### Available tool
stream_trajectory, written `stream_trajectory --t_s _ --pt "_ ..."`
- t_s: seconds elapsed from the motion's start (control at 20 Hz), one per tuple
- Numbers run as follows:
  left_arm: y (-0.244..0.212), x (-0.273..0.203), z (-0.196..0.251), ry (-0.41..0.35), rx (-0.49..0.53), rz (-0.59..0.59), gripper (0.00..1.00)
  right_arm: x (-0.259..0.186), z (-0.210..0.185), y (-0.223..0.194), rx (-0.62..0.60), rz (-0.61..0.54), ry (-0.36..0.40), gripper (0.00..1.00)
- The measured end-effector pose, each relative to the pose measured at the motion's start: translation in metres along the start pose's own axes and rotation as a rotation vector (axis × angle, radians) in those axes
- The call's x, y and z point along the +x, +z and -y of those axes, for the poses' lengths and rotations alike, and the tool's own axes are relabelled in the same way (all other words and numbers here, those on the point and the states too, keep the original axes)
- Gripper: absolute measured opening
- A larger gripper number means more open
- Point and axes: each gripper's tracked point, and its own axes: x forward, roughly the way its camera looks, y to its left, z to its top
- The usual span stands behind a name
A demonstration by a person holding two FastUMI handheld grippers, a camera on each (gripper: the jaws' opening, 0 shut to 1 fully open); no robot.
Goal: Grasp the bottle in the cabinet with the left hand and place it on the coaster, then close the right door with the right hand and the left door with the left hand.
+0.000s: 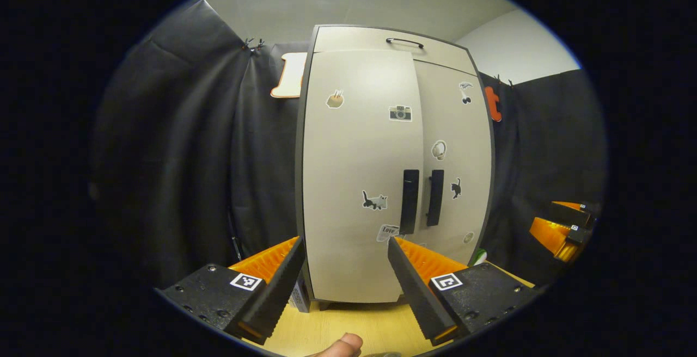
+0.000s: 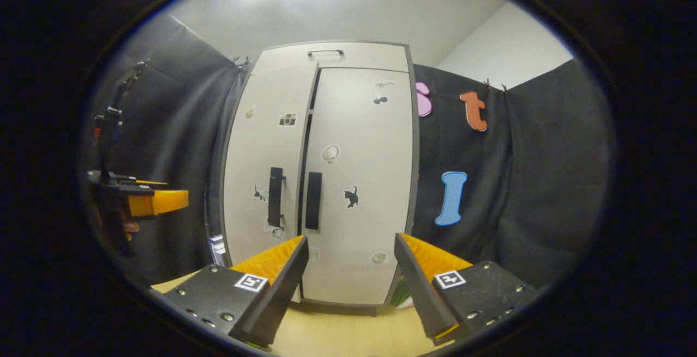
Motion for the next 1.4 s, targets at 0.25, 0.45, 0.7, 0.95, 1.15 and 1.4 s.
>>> stream_trajectory --t_s 0.25,0.45,0.7,0.95,1.15,1.4 --pt "-0.015 0.010 0.019 -0.096 0.020 -0.028 0.97 0.005 0.001 0.007 -0.007 0.007 -0.049 0.96" --pt "-0.016 0.009 0.022 -0.115 0.063 -0.007 0.97 0.001 -0.006 0.005 -0.010 0.009 -0.067 0.96" --pt "-0.020 0.005 0.039 -0.143 0.039 -0.013 0.97 -0.009 -0.003 0.002 -0.012 -0.003 -0.069 0.96" --pt "-0.027 0.002 0.063 -0.135 0.026 -0.029 0.97 -0.018 0.027 0.011 0.009 0.019 -0.092 0.96" --pt "-0.036 0.001 0.085 -0.106 0.023 -0.044 0.96 -0.025 0.037 0.009 0.036 0.014 -0.054 0.96" --pt "-0.043 0.002 0.117 -0.091 -0.003 -0.082 0.94 -0.029 0.053 0.013 0.033 0.035 -0.008 0.96"
